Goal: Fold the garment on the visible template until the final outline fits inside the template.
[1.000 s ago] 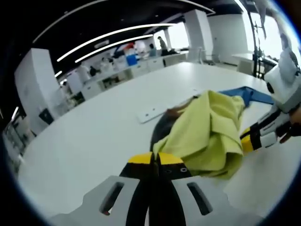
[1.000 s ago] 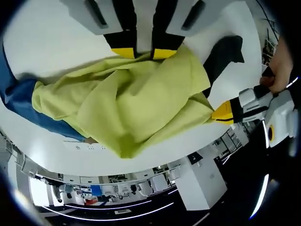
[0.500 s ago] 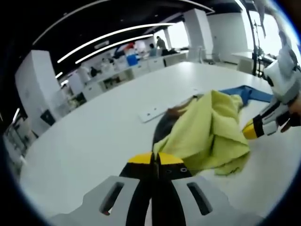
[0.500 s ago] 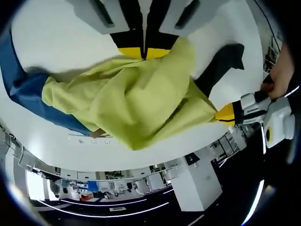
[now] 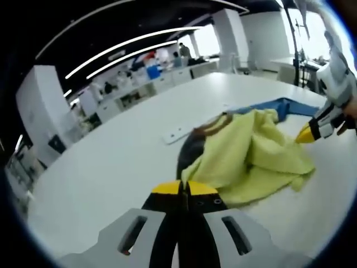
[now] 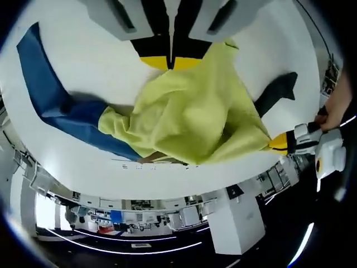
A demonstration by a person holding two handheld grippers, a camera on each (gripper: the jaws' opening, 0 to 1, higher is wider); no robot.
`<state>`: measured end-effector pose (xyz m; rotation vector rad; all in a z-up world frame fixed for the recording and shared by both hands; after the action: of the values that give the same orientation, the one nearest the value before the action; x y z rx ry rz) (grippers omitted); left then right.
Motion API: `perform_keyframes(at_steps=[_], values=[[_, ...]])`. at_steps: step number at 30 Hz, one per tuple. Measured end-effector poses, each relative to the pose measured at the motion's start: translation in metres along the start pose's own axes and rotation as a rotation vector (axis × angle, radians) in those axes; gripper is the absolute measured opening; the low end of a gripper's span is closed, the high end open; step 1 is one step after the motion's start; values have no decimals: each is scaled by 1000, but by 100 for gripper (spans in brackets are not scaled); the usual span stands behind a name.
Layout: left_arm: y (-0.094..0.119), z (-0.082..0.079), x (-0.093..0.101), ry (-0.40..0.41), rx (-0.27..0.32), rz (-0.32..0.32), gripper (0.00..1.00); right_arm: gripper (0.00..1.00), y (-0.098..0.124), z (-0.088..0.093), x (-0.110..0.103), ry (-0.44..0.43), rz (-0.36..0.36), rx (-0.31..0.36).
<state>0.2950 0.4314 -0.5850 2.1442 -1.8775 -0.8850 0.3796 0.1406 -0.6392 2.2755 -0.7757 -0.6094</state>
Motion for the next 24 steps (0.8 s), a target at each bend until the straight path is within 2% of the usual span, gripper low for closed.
perform_keyframes(at_steps=[5,10,15,19,24], values=[[9,4,4,-19,-9,15,0,0,13,6,14,-3,22,-6],[18,7,14,-52,-20,43,0,0,21,10,20,0,28,-14],[27,9,19,-46,-21,64,0,0,25,14,27,-2,35,-24],[34,11,22,-83,-27,77,0,0,29,15,30,-1,37,-28],[45,13,28,-60,-27,104,0,0,35,18,37,0,33,-40]])
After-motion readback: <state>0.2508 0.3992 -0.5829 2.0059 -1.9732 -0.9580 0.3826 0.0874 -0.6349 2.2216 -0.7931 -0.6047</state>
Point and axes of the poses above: the point that each gripper's makers call its tool centre point, and the gripper's own axes: y roughly backward along the fingers, x roughly to its right, z roughly out of its underside, the point moved 9 cm from there along y, roughly backward along the fingers, and after that the axes turned 6 degrees about -z, right-handed, at the moved point
